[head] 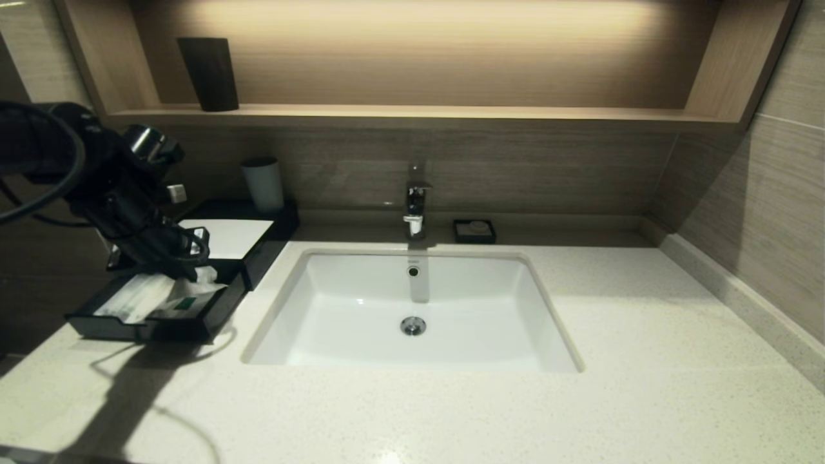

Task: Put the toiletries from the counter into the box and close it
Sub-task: Place the bathroom toiletry into the drawer

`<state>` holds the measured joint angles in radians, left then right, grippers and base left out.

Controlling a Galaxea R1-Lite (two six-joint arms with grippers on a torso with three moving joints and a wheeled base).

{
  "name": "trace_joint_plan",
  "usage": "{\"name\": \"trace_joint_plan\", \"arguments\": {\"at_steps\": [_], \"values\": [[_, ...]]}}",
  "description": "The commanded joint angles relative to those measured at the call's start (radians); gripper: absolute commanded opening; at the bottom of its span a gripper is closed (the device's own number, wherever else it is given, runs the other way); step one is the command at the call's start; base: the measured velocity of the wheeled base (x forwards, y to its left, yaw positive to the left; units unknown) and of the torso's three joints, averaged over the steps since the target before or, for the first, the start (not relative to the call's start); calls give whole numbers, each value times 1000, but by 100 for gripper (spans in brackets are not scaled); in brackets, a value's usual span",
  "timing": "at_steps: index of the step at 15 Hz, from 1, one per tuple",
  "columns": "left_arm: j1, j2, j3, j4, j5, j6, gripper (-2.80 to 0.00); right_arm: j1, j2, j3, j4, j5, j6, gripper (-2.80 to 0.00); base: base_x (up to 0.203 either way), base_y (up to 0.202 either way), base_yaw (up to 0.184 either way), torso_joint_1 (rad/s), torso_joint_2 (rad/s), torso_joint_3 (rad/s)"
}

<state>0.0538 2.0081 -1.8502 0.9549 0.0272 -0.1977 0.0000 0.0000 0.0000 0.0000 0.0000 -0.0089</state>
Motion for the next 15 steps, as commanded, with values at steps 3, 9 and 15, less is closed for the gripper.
{"name": "trace_joint_plan", "arguments": {"at_steps": [3, 9, 15], "values": [[21, 31, -6, 3, 0, 3, -280, 0, 0, 0, 0, 0, 0, -280, 0, 0, 0, 0, 0, 0], [21, 61, -17, -7, -2, 1, -280, 0, 0, 0, 0, 0, 0, -280, 0, 0, 0, 0, 0, 0], [21, 67, -23, -6, -7, -2, -202, 0, -2, 0, 0, 0, 0, -280, 0, 0, 0, 0, 0, 0]]}}
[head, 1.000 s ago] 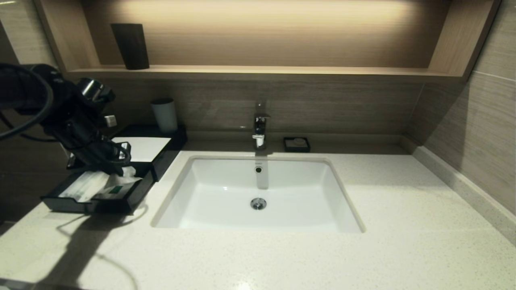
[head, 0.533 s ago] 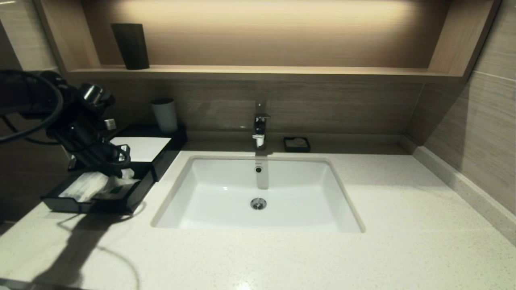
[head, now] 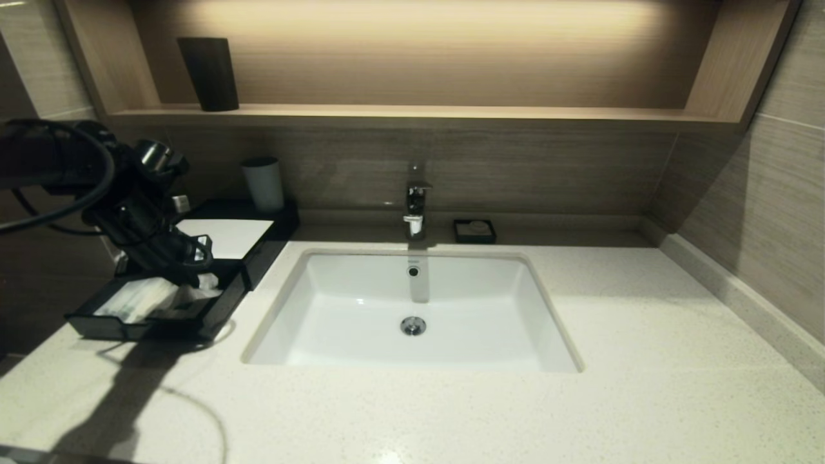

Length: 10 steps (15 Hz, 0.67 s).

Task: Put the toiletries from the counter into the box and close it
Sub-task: Place the bathroom toiletry into the drawer

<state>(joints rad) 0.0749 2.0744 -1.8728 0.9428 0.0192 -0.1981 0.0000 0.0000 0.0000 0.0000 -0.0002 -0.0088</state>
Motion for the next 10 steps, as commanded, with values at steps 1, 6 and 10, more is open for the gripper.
{"name": "trace_joint_plan", "arguments": {"at_steps": [1, 6, 10], "values": [[0, 3, 0, 7, 1, -1, 0, 0, 0, 0, 0, 0, 0, -280, 0, 0, 0, 0, 0, 0], [0, -13, 2, 17, 2, 0, 0, 0, 0, 0, 0, 0, 0, -280, 0, 0, 0, 0, 0, 0], [0, -70, 6, 57, 2, 0, 0, 0, 0, 0, 0, 0, 0, -280, 0, 0, 0, 0, 0, 0]]}}
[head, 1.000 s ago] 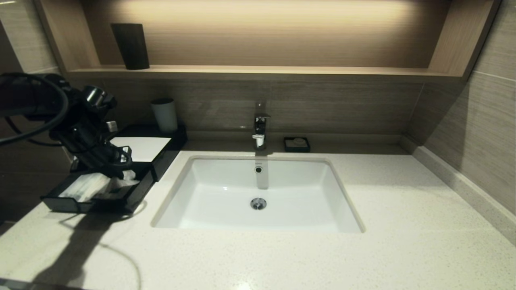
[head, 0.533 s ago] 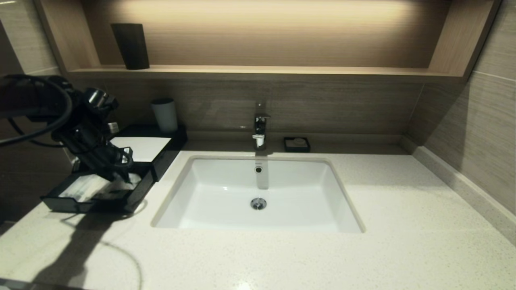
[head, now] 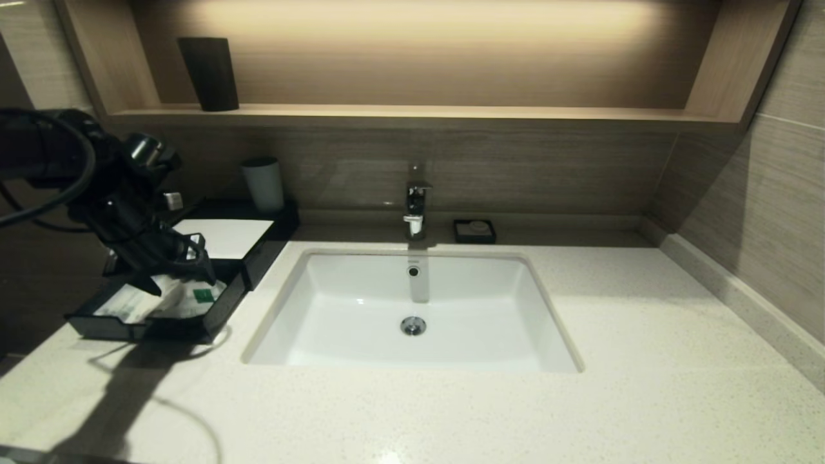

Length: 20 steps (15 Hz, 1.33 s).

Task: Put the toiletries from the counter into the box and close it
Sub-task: Place the bathroom toiletry into the drawer, then close the drawer

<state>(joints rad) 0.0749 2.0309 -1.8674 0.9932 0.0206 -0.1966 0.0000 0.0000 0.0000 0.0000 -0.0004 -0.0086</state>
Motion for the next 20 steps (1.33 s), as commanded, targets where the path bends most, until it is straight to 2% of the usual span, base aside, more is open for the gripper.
{"name": "trace_joint_plan", "arguments": {"at_steps": [1, 5, 7, 8, 9, 13, 15, 17, 20], "values": [[1, -47, 1, 16, 2, 0, 0, 0, 0, 0, 0, 0, -1, -280, 0, 0, 0, 0, 0, 0], [13, -144, 15, 89, 2, -5, 0, 0, 0, 0, 0, 0, -1, -280, 0, 0, 0, 0, 0, 0], [19, -195, 67, 110, -7, -6, 0, 0, 0, 0, 0, 0, -1, -280, 0, 0, 0, 0, 0, 0], [22, -224, 108, 106, -7, -4, -108, 0, 0, 0, 0, 0, -1, -280, 0, 0, 0, 0, 0, 0], [23, -249, 145, 99, -7, -2, -280, 0, 0, 0, 0, 0, -1, -280, 0, 0, 0, 0, 0, 0], [22, -313, 307, 55, -9, 34, -280, 0, 0, 0, 0, 0, -1, -280, 0, 0, 0, 0, 0, 0], [22, -334, 394, -19, -23, 47, -280, 0, 0, 0, 0, 0, -1, -280, 0, 0, 0, 0, 0, 0], [22, -330, 435, -38, -36, 49, -280, 0, 0, 0, 0, 0, -1, -280, 0, 0, 0, 0, 0, 0], [22, -337, 442, -39, -101, 51, -280, 0, 0, 0, 0, 0, -1, -280, 0, 0, 0, 0, 0, 0]]}}
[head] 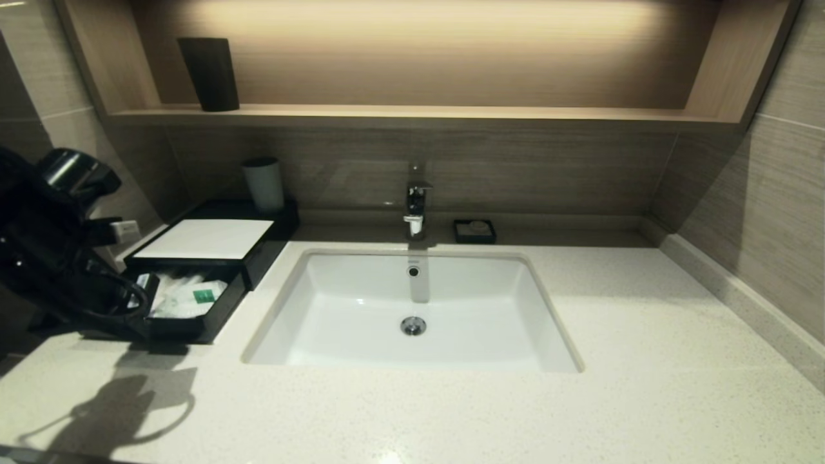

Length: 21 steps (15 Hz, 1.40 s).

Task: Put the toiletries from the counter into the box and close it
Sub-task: Close the drawer

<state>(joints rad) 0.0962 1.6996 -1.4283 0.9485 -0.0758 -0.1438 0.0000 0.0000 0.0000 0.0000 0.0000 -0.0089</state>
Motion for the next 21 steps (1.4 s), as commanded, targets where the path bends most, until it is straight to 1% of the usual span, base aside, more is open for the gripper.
{"name": "trace_joint_plan", "arguments": {"at_steps": [1, 3, 7, 10, 12, 21], "values": [[0, -17, 3, 6, -15, 3, -280, 0, 0, 0, 0, 0, 0, -280, 0, 0, 0, 0, 0, 0], [-1, -48, 3, 7, -18, 12, -280, 0, 0, 0, 1, 0, 0, -280, 0, 0, 0, 0, 0, 0], [-3, -60, 8, 13, -22, 74, -280, 0, 0, 0, 0, 0, 0, -280, 0, 0, 0, 0, 0, 0], [-7, -55, 14, 16, -61, 121, -280, 0, 0, 0, 0, 0, 0, -280, 0, 0, 0, 0, 0, 0], [-14, -49, 16, 16, -71, 122, -280, 0, -1, 0, 0, 0, 0, -280, 0, 0, 0, 0, 0, 0], [-13, 61, 14, 6, -65, 116, -280, 0, -1, 0, 0, 0, 0, -280, 0, 0, 0, 0, 0, 0]]}}
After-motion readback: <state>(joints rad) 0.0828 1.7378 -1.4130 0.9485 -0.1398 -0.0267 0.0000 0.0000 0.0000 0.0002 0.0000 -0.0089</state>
